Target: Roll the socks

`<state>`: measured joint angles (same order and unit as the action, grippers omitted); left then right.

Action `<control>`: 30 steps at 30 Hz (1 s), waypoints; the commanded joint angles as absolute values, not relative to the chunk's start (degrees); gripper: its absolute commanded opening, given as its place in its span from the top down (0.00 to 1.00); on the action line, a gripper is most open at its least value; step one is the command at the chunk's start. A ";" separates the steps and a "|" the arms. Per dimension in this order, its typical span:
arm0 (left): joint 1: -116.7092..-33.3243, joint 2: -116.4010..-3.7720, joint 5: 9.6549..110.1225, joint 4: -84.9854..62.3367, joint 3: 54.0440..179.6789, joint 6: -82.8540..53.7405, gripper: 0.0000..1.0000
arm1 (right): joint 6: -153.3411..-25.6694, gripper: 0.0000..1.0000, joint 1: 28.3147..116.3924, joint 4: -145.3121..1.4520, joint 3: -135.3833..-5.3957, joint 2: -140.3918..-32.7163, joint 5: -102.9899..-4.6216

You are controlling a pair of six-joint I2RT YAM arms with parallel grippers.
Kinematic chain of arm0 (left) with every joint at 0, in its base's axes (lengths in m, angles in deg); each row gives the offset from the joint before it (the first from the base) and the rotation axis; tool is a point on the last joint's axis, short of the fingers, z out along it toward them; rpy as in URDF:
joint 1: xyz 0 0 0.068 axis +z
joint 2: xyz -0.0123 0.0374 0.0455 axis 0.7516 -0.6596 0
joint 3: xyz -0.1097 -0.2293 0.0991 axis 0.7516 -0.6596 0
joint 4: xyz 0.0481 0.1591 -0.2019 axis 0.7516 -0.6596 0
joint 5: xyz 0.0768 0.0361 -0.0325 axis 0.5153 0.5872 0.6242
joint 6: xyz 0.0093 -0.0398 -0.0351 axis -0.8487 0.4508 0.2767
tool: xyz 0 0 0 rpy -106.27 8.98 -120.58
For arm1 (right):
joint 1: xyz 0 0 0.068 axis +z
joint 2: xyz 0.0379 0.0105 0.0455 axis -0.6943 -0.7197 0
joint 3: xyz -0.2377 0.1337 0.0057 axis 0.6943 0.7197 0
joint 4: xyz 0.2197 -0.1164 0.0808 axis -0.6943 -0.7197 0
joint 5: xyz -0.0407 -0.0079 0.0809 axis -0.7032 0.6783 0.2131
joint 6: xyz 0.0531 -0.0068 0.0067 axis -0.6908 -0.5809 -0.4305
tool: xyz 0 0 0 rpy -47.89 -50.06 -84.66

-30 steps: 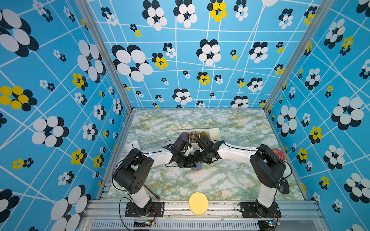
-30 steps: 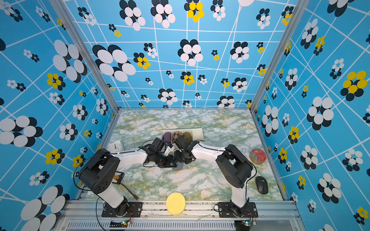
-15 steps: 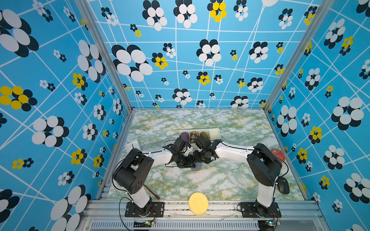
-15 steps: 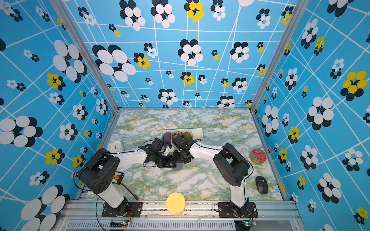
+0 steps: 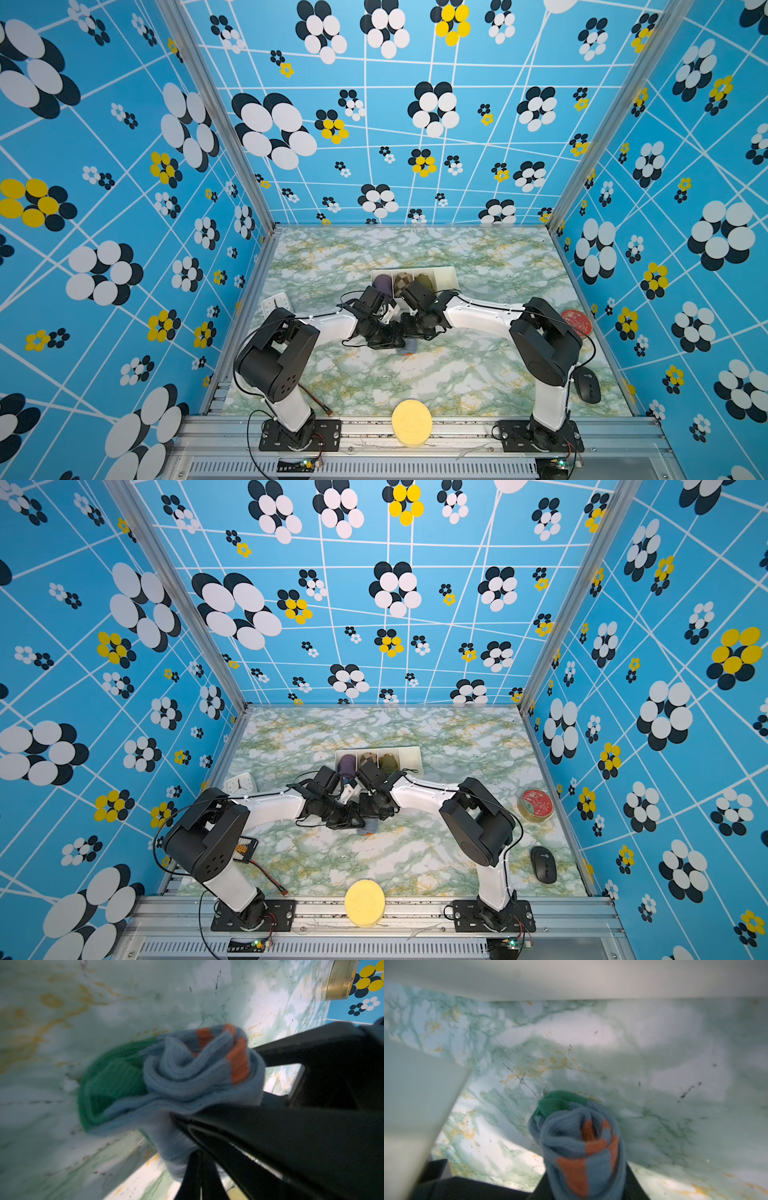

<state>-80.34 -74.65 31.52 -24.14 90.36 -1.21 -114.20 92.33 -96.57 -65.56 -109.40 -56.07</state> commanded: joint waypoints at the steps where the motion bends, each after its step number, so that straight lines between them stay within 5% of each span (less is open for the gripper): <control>1: -81.25 -79.37 38.33 -25.70 89.16 -2.06 0.94 | -113.64 0.76 96.44 -101.18 -64.15 -114.85 -51.84; 5: -81.16 -79.66 38.19 -25.65 89.49 -2.11 0.94 | -113.55 1.00 96.53 -101.13 -64.25 -114.96 -51.47; 30: -74.65 -62.50 39.55 -38.39 97.09 -4.78 0.87 | -108.66 1.00 95.45 -96.53 -62.79 -108.52 -55.16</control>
<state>-75.84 -66.21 38.28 -35.16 94.73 -3.20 -110.28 95.24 -93.12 -64.84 -108.75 -55.61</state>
